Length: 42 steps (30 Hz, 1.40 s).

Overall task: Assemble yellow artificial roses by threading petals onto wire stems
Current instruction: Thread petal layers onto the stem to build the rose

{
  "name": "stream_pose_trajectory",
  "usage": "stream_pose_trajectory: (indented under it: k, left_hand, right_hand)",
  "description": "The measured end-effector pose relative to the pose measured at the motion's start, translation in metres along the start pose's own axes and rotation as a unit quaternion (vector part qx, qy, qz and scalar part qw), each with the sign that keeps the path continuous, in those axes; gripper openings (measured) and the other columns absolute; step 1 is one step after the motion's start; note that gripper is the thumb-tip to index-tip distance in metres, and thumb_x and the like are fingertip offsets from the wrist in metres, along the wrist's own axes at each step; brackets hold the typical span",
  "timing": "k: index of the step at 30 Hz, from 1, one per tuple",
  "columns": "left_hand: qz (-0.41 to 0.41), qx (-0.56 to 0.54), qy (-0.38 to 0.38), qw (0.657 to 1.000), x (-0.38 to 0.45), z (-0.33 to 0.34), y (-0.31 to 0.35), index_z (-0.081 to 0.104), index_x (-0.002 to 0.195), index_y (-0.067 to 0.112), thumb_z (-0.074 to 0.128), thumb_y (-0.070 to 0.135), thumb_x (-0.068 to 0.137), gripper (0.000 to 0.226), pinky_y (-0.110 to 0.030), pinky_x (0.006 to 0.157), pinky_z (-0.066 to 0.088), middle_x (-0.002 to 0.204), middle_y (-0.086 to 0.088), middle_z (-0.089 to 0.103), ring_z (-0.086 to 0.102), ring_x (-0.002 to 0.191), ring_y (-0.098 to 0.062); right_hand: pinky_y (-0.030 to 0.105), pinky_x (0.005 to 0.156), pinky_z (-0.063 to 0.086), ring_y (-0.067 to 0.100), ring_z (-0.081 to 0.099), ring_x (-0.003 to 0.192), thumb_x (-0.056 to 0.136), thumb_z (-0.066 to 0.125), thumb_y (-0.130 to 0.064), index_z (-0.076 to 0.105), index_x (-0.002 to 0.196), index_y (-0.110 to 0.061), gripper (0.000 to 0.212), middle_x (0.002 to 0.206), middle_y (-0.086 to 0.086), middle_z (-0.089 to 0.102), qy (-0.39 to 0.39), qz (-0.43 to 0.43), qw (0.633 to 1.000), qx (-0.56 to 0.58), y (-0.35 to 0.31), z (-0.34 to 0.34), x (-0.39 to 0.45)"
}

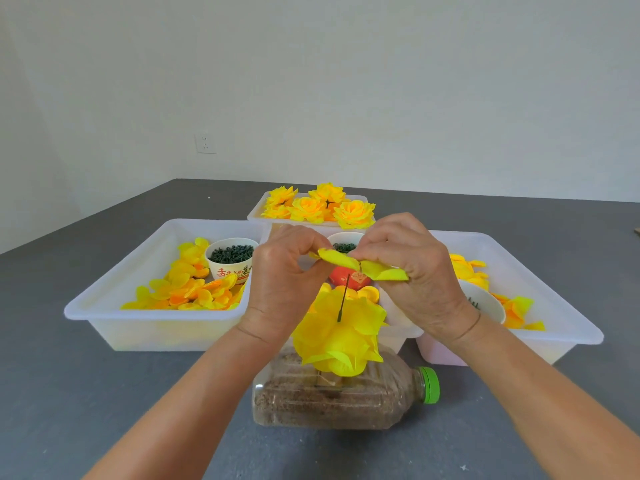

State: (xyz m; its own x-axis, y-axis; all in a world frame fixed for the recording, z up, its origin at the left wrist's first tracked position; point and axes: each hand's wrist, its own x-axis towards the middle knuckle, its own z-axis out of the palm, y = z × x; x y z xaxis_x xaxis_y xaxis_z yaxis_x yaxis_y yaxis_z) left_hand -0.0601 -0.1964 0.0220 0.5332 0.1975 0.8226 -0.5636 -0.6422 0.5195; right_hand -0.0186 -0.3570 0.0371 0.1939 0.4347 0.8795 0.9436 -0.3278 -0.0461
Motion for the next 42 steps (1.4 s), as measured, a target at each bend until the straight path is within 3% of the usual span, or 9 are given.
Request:
stream_pose_trajectory:
  k: [5,9,13,16,22,28,31,36,42]
  left_hand:
    - [-0.009,-0.022,-0.012,1.000,-0.004,-0.004,0.003,0.069,0.080,0.022,0.080,0.012,0.066,0.019,-0.017,0.070,0.045,0.076,0.014,0.064,0.056,0.074,-0.002]
    - [0.009,-0.035,-0.035,0.999,-0.001,-0.007,0.004,0.071,0.086,0.018,0.077,0.009,0.070,0.018,-0.030,0.079,0.049,0.084,0.001,0.069,0.061,0.083,-0.016]
    - [-0.021,-0.051,-0.049,0.997,0.003,-0.008,0.008,0.073,0.084,0.015,0.070,0.016,0.074,0.010,-0.036,0.078,0.050,0.080,0.000,0.070,0.064,0.081,-0.021]
    - [-0.056,-0.067,-0.053,0.995,0.005,-0.007,0.009,0.073,0.085,0.014,0.071,0.013,0.079,0.006,-0.042,0.078,0.051,0.081,-0.001,0.071,0.065,0.082,-0.024]
    - [-0.073,-0.084,-0.072,0.991,0.003,-0.011,0.009,0.071,0.085,0.022,0.072,0.012,0.078,0.013,-0.032,0.080,0.051,0.082,0.000,0.071,0.066,0.084,-0.018]
    - [-0.108,-0.062,-0.081,0.989,-0.005,-0.015,0.003,0.068,0.091,0.025,0.079,0.017,0.070,0.025,-0.004,0.074,0.041,0.090,0.008,0.068,0.058,0.084,0.005]
    - [-0.115,-0.052,-0.050,0.991,-0.010,-0.018,0.000,0.066,0.087,0.017,0.082,0.017,0.066,0.027,-0.012,0.073,0.045,0.085,0.003,0.066,0.058,0.080,-0.002]
    - [-0.109,-0.054,-0.039,0.992,-0.018,-0.021,0.001,0.062,0.064,0.027,0.081,0.017,0.066,0.022,-0.016,0.068,0.045,0.071,0.004,0.061,0.057,0.070,-0.005]
    - [-0.139,-0.054,-0.098,0.984,-0.022,-0.013,0.006,0.073,0.073,0.022,0.080,0.017,0.070,0.008,-0.019,0.069,0.047,0.075,0.001,0.064,0.055,0.067,-0.004]
  right_hand:
    - [0.043,0.066,0.051,0.032,0.061,0.075,0.068,0.075,-0.001,0.074,0.079,0.000,0.012,0.077,0.011,0.068,0.005,-0.013,1.000,-0.022,0.000,0.001,-0.004]
    - [0.038,0.066,0.051,0.030,0.061,0.073,0.068,0.076,-0.003,0.073,0.080,0.000,0.013,0.075,0.011,0.069,0.019,-0.011,0.999,-0.025,0.000,0.003,-0.002]
    - [0.018,0.072,0.049,0.006,0.063,0.078,0.073,0.073,0.001,0.071,0.090,-0.012,0.021,0.083,0.008,0.071,0.029,0.160,0.981,0.110,-0.006,0.003,0.001]
    - [0.008,0.069,0.046,-0.009,0.062,0.074,0.077,0.070,0.002,0.068,0.093,-0.019,0.026,0.081,-0.010,0.068,0.008,0.245,0.948,0.202,-0.007,0.003,0.004]
    - [0.011,0.070,0.047,-0.004,0.062,0.074,0.072,0.070,-0.017,0.067,0.096,-0.018,0.024,0.080,-0.011,0.066,-0.012,0.239,0.948,0.211,-0.010,0.002,0.004]
    - [0.020,0.076,0.047,0.015,0.061,0.080,0.073,0.073,-0.005,0.072,0.090,-0.008,0.017,0.082,-0.003,0.065,0.031,0.187,0.975,0.113,-0.011,0.005,-0.004]
    - [0.012,0.075,0.044,0.005,0.058,0.076,0.073,0.073,-0.001,0.074,0.087,-0.007,0.015,0.083,-0.005,0.064,0.051,0.181,0.978,0.088,-0.010,0.006,-0.005]
    - [0.006,0.074,0.041,-0.010,0.058,0.076,0.077,0.073,-0.005,0.067,0.092,-0.022,0.024,0.080,-0.020,0.060,0.048,0.218,0.969,0.102,-0.011,0.008,-0.005]
    - [0.005,0.057,0.038,-0.007,0.055,0.055,0.083,0.066,-0.002,0.064,0.073,-0.029,0.029,0.053,-0.028,0.057,0.004,0.290,0.942,0.169,-0.008,0.007,-0.004]
